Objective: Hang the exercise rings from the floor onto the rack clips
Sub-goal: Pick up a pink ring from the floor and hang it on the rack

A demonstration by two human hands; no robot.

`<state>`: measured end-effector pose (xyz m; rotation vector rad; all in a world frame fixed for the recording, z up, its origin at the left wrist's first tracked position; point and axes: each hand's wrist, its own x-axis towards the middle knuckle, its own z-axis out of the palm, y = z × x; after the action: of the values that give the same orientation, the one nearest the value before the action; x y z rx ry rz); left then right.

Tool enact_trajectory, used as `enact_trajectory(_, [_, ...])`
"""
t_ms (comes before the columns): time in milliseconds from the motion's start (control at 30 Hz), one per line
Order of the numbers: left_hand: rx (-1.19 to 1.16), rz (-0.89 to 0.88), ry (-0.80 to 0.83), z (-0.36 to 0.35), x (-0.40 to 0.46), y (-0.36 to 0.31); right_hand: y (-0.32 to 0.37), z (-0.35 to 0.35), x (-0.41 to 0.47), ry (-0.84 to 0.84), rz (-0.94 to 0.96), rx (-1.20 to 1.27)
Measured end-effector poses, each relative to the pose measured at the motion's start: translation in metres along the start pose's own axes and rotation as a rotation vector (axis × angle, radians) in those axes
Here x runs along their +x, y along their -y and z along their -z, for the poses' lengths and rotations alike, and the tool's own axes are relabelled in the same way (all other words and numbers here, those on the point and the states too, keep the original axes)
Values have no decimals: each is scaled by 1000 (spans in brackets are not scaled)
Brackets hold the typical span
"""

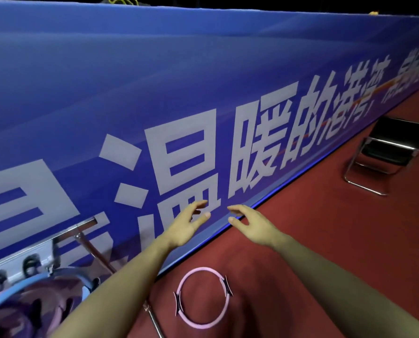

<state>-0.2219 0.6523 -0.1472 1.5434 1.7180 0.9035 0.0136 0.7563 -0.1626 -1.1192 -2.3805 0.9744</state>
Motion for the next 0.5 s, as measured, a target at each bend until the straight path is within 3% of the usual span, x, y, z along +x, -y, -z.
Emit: enact_trajectory(500, [-119, 155, -41, -8, 154, 81, -73, -9, 164, 170, -62, 65])
